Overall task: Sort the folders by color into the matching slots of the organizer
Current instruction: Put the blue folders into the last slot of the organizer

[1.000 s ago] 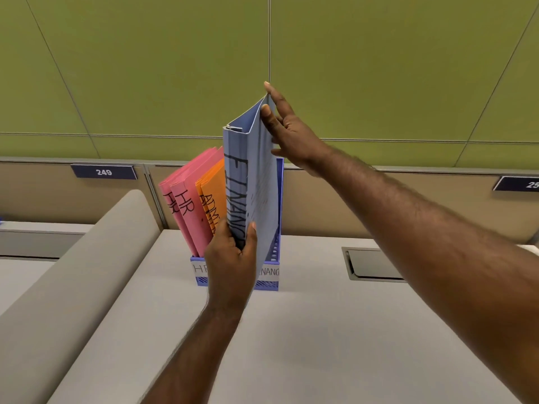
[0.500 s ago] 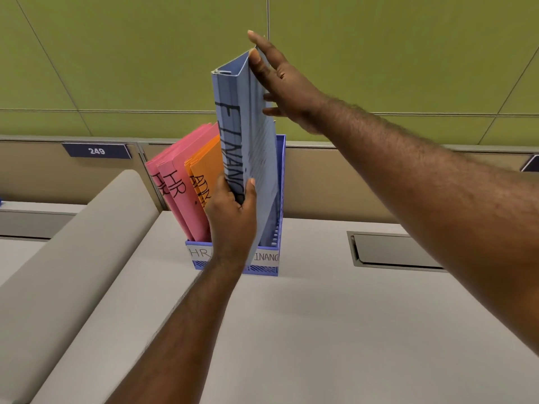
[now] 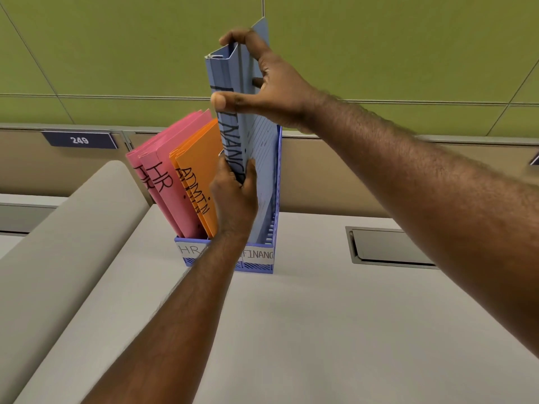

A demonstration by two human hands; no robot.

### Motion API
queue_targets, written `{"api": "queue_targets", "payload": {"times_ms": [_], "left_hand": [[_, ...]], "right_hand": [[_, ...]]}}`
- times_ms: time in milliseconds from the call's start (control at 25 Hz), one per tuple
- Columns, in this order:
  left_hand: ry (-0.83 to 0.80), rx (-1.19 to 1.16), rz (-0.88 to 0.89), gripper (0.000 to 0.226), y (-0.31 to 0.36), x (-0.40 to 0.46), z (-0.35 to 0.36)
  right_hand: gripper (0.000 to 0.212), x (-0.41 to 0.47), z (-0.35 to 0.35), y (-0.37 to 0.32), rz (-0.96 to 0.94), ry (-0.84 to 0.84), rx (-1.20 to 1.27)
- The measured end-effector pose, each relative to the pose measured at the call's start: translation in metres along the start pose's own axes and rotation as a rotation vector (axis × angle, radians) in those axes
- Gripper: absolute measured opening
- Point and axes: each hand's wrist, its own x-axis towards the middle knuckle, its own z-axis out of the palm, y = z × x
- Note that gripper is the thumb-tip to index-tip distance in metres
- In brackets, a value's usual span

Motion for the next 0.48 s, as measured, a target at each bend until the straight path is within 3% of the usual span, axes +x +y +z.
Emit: {"api": "queue_targets", "payload": {"times_ms": [480], "left_hand": [[-0.011, -0.002, -0.050, 0.033, -0.023, -0.004, 0.029]], "right_hand": [[0.099, -0.005, 0.014, 0.024, -0.001, -0.036, -0.123]]}}
